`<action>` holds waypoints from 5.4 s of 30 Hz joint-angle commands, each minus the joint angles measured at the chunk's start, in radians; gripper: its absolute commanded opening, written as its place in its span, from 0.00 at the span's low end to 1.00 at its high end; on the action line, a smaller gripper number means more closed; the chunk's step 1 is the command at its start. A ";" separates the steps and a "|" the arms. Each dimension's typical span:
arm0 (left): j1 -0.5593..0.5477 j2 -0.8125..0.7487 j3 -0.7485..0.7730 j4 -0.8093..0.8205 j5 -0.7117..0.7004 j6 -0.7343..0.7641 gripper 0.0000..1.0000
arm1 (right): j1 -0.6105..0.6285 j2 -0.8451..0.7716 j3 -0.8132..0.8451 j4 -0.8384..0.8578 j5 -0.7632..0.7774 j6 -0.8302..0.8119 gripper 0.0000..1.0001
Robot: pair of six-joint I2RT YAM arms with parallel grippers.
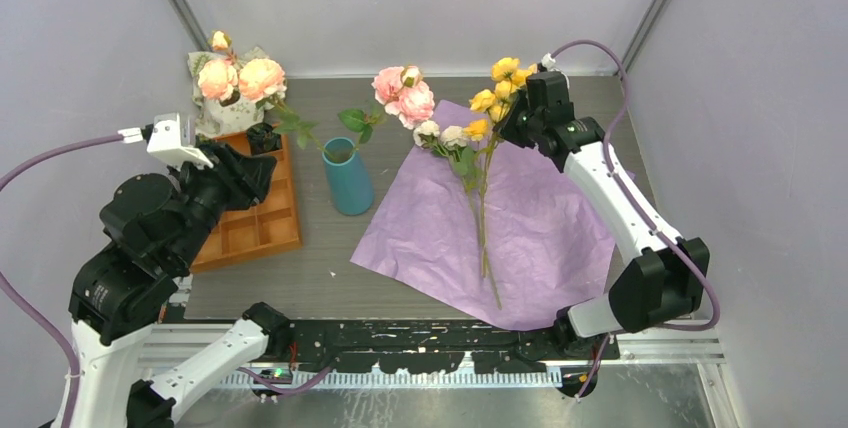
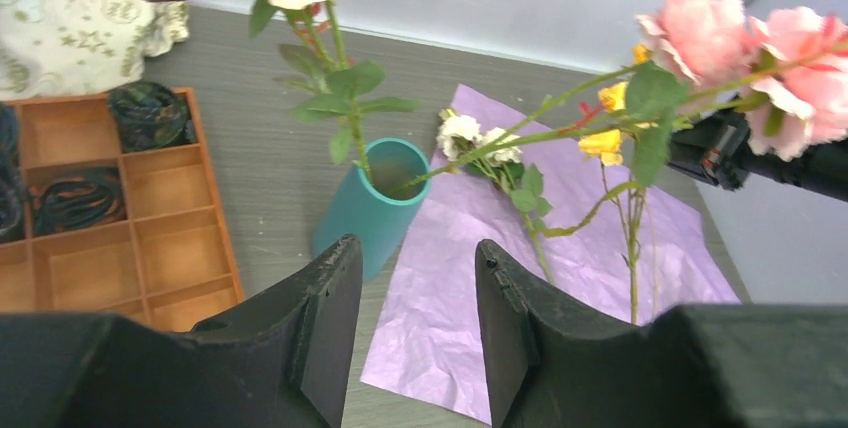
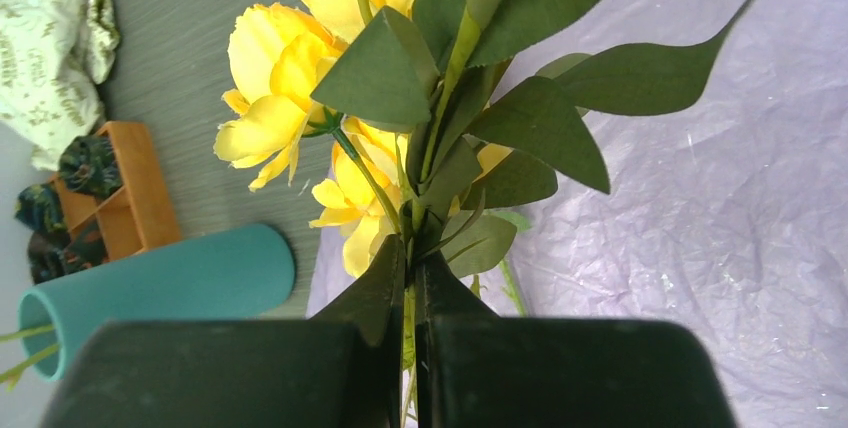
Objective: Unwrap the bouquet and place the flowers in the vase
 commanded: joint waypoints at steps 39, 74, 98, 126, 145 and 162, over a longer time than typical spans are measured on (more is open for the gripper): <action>-0.655 0.664 0.203 0.186 0.056 0.099 0.45 | 0.099 -0.107 0.011 0.022 0.016 -0.003 0.01; -0.618 1.001 0.301 0.304 -0.121 0.118 0.38 | 0.146 -0.254 -0.126 0.039 -0.087 -0.020 0.01; -0.470 0.873 0.247 0.315 -0.218 0.107 0.00 | 0.156 -0.263 -0.177 0.019 -0.104 -0.042 0.07; -0.429 0.855 0.328 0.365 -0.104 0.152 0.00 | 0.156 -0.376 -0.194 0.004 0.059 -0.060 0.83; -0.435 0.600 0.421 0.507 0.070 0.245 0.00 | 0.155 -0.473 -0.219 -0.001 0.175 -0.034 0.82; -0.439 0.266 0.296 0.784 0.056 0.496 0.00 | 0.155 -0.443 -0.241 0.034 0.145 -0.016 0.81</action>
